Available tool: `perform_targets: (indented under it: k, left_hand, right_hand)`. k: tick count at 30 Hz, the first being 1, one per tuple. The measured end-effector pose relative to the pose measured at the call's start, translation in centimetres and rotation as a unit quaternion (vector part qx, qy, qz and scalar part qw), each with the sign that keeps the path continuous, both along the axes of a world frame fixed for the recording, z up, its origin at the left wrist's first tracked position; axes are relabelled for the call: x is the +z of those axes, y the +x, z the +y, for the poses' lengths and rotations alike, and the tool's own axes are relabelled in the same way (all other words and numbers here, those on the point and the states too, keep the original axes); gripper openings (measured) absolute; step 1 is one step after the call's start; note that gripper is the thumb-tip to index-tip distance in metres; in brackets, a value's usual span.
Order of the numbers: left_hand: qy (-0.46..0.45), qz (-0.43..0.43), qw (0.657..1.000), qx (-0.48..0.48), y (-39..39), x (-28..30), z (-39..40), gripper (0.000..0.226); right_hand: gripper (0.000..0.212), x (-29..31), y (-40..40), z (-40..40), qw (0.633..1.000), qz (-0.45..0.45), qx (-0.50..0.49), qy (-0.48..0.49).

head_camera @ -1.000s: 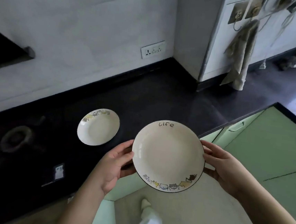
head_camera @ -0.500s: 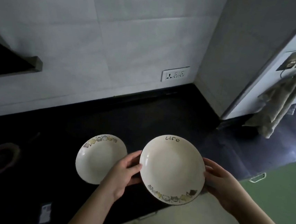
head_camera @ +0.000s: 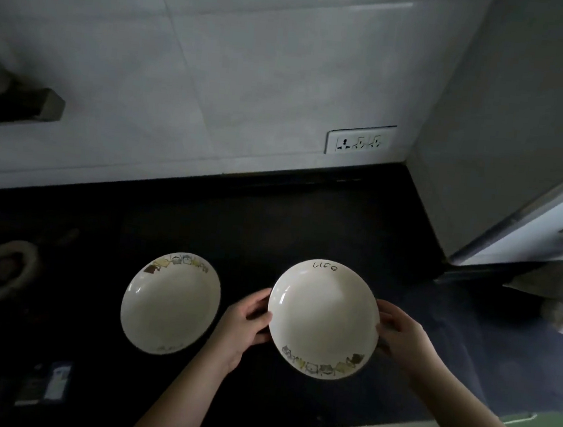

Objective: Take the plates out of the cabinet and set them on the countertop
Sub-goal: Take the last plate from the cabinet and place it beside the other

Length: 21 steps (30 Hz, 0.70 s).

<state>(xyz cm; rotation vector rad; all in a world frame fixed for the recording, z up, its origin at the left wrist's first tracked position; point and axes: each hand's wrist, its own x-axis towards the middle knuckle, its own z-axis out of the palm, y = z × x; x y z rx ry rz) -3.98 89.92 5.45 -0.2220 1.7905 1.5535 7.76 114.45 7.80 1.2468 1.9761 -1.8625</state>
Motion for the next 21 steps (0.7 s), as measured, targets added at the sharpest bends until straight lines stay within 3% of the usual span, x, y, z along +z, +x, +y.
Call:
perform_targets:
  k: [6,21]
  left_hand:
    - [-0.029,-0.020,0.998,0.055,0.0,-1.9,1.0,0.051]
    - [-0.078,-0.021,0.994,0.080,-1.7,-3.0,3.8,0.054]
  right_hand:
    - [0.031,-2.3,-2.3,1.4,1.000,-0.002,0.013,0.003]
    - [0.036,-6.1,-5.0,4.0,1.000,-0.006,0.022,-0.004]
